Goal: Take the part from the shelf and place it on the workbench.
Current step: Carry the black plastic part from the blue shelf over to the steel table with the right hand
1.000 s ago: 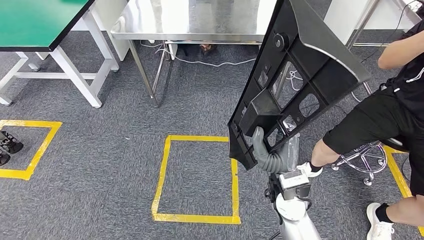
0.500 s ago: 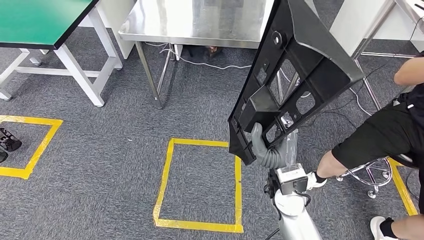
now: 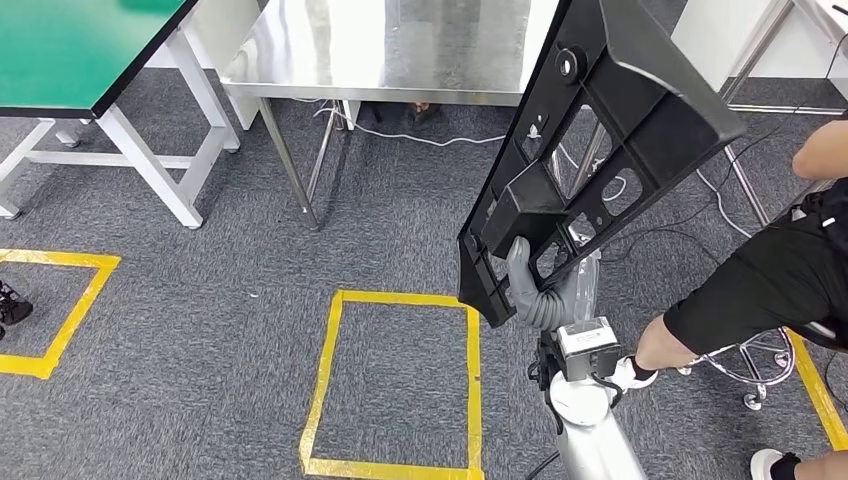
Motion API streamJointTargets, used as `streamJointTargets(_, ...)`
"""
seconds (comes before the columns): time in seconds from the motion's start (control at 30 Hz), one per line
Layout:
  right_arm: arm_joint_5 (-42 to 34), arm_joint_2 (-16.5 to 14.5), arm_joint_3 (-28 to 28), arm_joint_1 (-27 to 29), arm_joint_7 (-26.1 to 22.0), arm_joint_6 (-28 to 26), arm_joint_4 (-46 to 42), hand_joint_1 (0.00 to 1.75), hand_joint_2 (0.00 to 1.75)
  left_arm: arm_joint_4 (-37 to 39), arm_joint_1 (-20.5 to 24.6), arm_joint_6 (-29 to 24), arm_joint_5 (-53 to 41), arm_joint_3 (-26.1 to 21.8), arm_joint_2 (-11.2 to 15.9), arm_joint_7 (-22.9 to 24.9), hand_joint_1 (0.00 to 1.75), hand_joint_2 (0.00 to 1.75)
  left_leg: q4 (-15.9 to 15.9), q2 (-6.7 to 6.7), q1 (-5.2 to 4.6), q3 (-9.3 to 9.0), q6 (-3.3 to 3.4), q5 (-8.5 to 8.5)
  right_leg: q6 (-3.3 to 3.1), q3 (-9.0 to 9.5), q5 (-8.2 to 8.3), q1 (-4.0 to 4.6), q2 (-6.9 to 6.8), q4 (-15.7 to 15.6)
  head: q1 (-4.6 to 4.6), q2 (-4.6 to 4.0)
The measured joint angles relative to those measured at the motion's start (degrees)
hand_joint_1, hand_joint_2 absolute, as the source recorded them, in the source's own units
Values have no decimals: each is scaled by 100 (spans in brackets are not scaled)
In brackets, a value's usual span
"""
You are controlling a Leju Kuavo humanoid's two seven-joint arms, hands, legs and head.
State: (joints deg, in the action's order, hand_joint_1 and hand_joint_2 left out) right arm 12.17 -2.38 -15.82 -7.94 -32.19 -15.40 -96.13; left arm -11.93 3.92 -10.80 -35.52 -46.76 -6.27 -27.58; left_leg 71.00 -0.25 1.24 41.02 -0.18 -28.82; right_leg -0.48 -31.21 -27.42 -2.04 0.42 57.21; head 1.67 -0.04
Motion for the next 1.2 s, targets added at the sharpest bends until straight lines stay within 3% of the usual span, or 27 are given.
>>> streamJointTargets(0.03,-2,-5,0,-8,4,-1,2,175,175,0,0,-1,0,-2,1,0,0,175,-393,0,-3,-122,33,300,14,60,-42,0,6,-4,0,0)
streamJointTargets(0.1,-4,-20,-1,-36,8,-1,12,175,175,0,2,-3,3,-9,6,-5,0,175,-1035,9,-42,-378,110,622,56,154,-113,19,12,-20,-2,0)
streamJointTargets(0.2,-16,-31,-1,-66,12,-1,43,175,175,-2,2,-11,17,-17,13,-16,0,175,-1264,32,-126,-491,225,564,155,189,-167,37,4,-79,8,1)
streamJointTargets(0.27,-17,-42,-1,-83,13,-1,57,175,175,-2,-6,-18,23,-20,9,-19,0,175,-1411,28,-112,-608,284,571,199,179,-211,54,-26,-50,-4,1)
streamJointTargets(0.33,-21,-47,-5,-135,15,1,74,175,175,-2,-2,-20,25,-21,1,-20,0,175,-1557,22,-97,-750,338,578,160,-85,-374,73,-43,425,-19,0)
streamJointTargets(0.4,-31,-44,-8,-171,26,6,105,175,175,-2,11,-26,22,-21,-5,-20,0,175,-1574,6,-122,-809,378,528,110,-602,-591,75,-41,1221,-20,0)
streamJointTargets(0.43,-35,-42,-9,-173,36,12,125,175,175,-2,12,-32,20,-21,-7,-17,0,175,-1571,-7,-131,-837,383,494,122,-821,-616,76,-41,1486,-21,0)
streamJointTargets(0.47,-37,-40,-9,-174,44,20,144,175,175,-1,10,-39,18,-21,-9,-15,0,175,-1567,-20,-139,-873,381,461,161,-923,-540,76,-42,1524,-21,0)
streamJointTargets(0.5,-37,-40,-9,-182,51,29,161,175,175,-1,6,-45,15,-21,-13,-12,0,175,-1560,-32,-144,-917,370,422,215,-902,-369,76,-43,1332,-21,0)
streamJointTargets(0.57,-36,-45,-17,-230,62,42,200,175,175,0,2,-51,10,-21,-21,-8,0,175,-1525,-50,-160,-1002,325,324,293,-614,85,81,-51,535,-23,0)
streamJointTargets(0.63,-33,-64,-33,-316,88,48,261,175,175,1,5,-56,9,-21,-30,-5,0,175,-1472,-56,-181,-1036,263,219,245,-378,324,97,-52,8,-16,0)
streamJointTargets(0.7,-27,-91,-47,-427,128,52,353,175,175,1,8,-72,10,-22,-38,-2,0,175,-1450,-46,-174,-1045,193,166,135,-330,325,126,-39,-49,-14,0)
streamJointTargets(0.8,1,-140,-96,-671,172,43,555,175,175,-4,18,-102,16,-26,-48,0,0,175,-1236,-24,-126,-986,77,37,14,-242,298,54,-10,-102,-10,1)
streamJointTargets(0.83,23,-167,-128,-766,177,19,633,175,175,-5,20,-104,15,-28,-52,0,0,175,-964,-18,-99,-854,32,-85,-25,-196,277,38,-5,-115,-5,1)
streamJointTargets(0.9,81,-223,-204,-925,182,-58,791,175,175,-3,18,-96,8,-38,-63,-1,0,175,-203,-9,-47,-402,-55,-357,-89,-131,222,61,-3,-115,0,0)
streamJointTargets(0.93,104,-246,-242,-982,187,-96,857,175,175,-3,17,-86,-1,-47,-64,-1,0,175,90,-6,-23,-177,-85,-401,-102,-100,192,74,0,-114,-1,0)
streamJointTargets(0.97,120,-269,-278,-1026,193,-128,913,175,175,-2,14,-75,-10,-57,-64,-2,0,175,179,-3,-8,-42,-101,-320,-104,-64,161,83,6,-113,-1,0)
streamJointTargets(1.0,128,-293,-311,-1065,202,-153,956,175,175,-2,11,-62,-21,-67,-63,-7,0,175,34,-1,2,-27,-103,-112,-95,-17,125,89,12,-113,-2,0)
streamJointTargets(1.07,136,-346,-365,-1150,224,-184,1010,175,175,-2,9,-36,-43,-79,-57,-26,0,175,-753,1,-1,-297,-55,445,-67,91,50,91,24,-130,-5,0)
streamJointTargets(1.1,137,-367,-390,-1199,233,-193,1027,175,175,-2,11,-21,-62,-83,-54,-42,0,175,-1100,0,-21,-449,-11,616,-47,135,24,100,25,-149,-7,0)
streamJointTargets(1.13,134,-386,-412,-1244,241,-199,1040,175,175,-2,16,-8,-83,-86,-50,-55,0,175,-1331,1,-46,-554,42,683,-22,158,6,100,25,-168,-4,0)
streamJointTargets(1.2,119,-405,-446,-1294,245,-212,1054,175,175,-2,19,3,-130,-89,-43,-71,0,175,-1422,3,-98,-599,137,623,33,175,-9,102,19,-209,1,0)
